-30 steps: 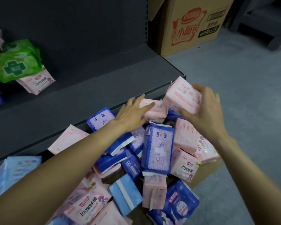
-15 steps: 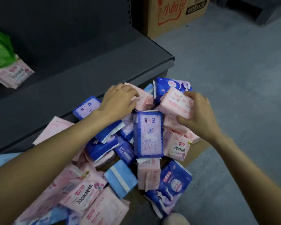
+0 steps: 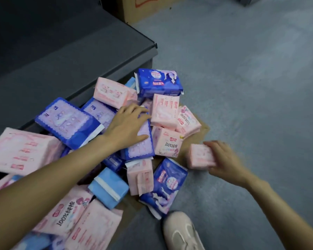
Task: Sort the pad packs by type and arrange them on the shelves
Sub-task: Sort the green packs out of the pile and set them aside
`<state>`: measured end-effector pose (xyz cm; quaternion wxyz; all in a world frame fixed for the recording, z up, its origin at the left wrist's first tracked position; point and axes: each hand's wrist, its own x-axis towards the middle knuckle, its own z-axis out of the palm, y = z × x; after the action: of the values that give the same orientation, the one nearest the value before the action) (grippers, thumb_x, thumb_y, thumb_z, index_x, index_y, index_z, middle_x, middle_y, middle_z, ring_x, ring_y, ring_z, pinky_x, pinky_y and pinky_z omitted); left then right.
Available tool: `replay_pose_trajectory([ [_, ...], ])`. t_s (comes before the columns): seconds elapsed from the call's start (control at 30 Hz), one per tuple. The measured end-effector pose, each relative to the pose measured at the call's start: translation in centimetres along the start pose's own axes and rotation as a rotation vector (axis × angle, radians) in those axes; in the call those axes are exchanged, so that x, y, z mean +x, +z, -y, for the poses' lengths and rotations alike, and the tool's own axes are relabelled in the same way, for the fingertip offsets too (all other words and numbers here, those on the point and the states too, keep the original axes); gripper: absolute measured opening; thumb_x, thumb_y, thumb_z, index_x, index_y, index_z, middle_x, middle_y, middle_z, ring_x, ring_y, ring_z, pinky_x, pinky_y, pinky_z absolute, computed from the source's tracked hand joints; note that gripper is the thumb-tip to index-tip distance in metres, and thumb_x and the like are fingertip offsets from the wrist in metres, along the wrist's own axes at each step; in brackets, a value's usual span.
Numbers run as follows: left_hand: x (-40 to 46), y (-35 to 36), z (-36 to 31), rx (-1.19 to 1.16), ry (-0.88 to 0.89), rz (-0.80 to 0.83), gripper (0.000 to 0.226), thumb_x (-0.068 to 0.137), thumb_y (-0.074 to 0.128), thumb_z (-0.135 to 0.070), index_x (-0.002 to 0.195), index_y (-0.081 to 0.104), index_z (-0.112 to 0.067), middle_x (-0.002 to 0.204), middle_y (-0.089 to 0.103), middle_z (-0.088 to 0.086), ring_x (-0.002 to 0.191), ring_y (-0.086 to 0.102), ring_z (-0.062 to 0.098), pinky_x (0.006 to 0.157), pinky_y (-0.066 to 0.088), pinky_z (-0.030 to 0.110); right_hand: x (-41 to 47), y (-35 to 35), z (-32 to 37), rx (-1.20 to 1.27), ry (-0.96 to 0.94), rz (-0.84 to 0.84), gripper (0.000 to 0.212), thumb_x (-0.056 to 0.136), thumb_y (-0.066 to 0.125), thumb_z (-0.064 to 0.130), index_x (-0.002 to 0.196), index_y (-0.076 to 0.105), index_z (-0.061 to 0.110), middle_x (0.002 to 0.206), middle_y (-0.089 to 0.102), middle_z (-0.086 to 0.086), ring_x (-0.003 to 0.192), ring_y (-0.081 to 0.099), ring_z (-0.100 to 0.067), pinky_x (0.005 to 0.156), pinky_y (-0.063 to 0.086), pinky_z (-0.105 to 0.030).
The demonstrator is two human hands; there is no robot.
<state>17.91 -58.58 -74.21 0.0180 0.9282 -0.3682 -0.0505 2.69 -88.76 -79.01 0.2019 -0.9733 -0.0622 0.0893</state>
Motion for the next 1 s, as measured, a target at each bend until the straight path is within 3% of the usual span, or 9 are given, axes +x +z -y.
replay_pose_trajectory([
  [0.13,0.1,0.6,-0.3,0.01,0.026,0.0,0.061,0.083,0.064,-0.046,0.136,0.05,-0.019,0.146,0.04,0.003,0.135,0.031,0.023,0.107,0.014,0.033,2.3,1.5,-1.0,-0.159,-0.187,0.133,0.08,0.059,0.066,0.004,0.129,0.04,0.033,0.137,0.049,0.003,0.135,0.032,-0.024,0.11,0.017,-0.053],
  [0.2,0.0,0.9,-0.4,0.011,0.039,-0.01,0.059,0.086,0.061,-0.045,0.138,0.047,-0.019,0.15,0.036,0.003,0.139,0.028,0.022,0.111,0.009,0.033,3.5,1.2,-0.6,-0.229,-0.166,0.125,0.091,0.06,0.062,-0.011,0.131,0.035,0.038,0.145,0.042,0.006,0.142,0.022,-0.027,0.112,0.011,-0.059],
  [0.3,-0.4,1.3,-0.5,0.011,0.037,0.033,0.06,0.092,0.053,-0.044,0.146,0.035,-0.023,0.156,0.026,-0.001,0.144,0.019,0.017,0.117,0.0,0.036,3.7,0.4,1.0,-0.259,-0.158,0.147,0.086,0.068,0.054,-0.01,0.139,0.039,0.035,0.151,0.034,0.008,0.145,0.017,-0.025,0.115,0.016,-0.055],
  [0.4,-1.3,0.6,-0.1,-0.047,0.116,-0.026,0.051,0.092,0.051,-0.04,0.139,0.046,-0.021,0.146,0.043,0.001,0.136,0.037,0.02,0.116,0.016,0.039,4.1,-0.7,3.7,-0.186,-0.235,0.054,0.064,0.071,0.054,-0.001,0.129,0.056,0.025,0.138,0.053,0.002,0.131,0.044,-0.025,0.109,0.034,-0.048],
  [0.47,-2.4,-0.6,0.7,-0.073,0.184,-0.132,0.043,0.088,0.048,-0.039,0.123,0.06,-0.019,0.125,0.061,0.002,0.116,0.054,0.023,0.104,0.035,0.035,5.3,-2.0,6.1,-0.11,-0.285,-0.033,0.05,0.074,0.047,0.01,0.119,0.063,0.022,0.12,0.065,-0.001,0.109,0.061,-0.026,0.092,0.048,-0.044],
  [0.53,-4.2,-2.4,2.2,-0.091,0.179,-0.211,0.039,0.086,0.045,-0.038,0.113,0.065,-0.018,0.109,0.066,-0.001,0.102,0.058,0.021,0.091,0.036,0.029,7.4,-3.5,9.0,-0.07,-0.361,-0.106,0.039,0.079,0.047,0.014,0.114,0.065,0.019,0.107,0.069,-0.001,0.092,0.065,-0.025,0.079,0.052,-0.037],
  [0.73,-13.4,-8.0,9.8,-0.02,-0.118,-0.296,0.032,0.084,0.047,-0.036,0.099,0.071,-0.023,0.084,0.07,-0.008,0.077,0.065,0.019,0.072,0.044,0.026,16.2,-5.4,22.1,-0.008,-0.549,-0.182,0.025,0.085,0.052,0.025,0.104,0.067,0.021,0.087,0.072,0.005,0.078,0.068,-0.024,0.064,0.053,-0.031],
  [0.83,-19.4,-9.7,14.4,-0.008,-0.361,-0.293,0.034,0.083,0.045,-0.038,0.097,0.071,-0.023,0.085,0.072,-0.005,0.076,0.067,0.021,0.067,0.052,0.028,20.4,-4.5,29.5,-0.005,-0.619,-0.068,0.021,0.088,0.057,0.023,0.108,0.066,0.022,0.095,0.072,0.006,0.088,0.067,-0.021,0.073,0.051,-0.033],
  [1.0,-29.0,-9.3,22.9,0.001,-0.716,-0.341,0.051,0.08,0.04,-0.047,0.115,0.064,-0.018,0.107,0.066,0.006,0.097,0.061,0.03,0.083,0.048,0.038,26.4,-1.8,40.8,-0.099,-0.784,0.027,0.04,0.089,0.059,0.032,0.128,0.055,0.02,0.122,0.06,-0.005,0.11,0.053,-0.028,0.093,0.044,-0.043],
])
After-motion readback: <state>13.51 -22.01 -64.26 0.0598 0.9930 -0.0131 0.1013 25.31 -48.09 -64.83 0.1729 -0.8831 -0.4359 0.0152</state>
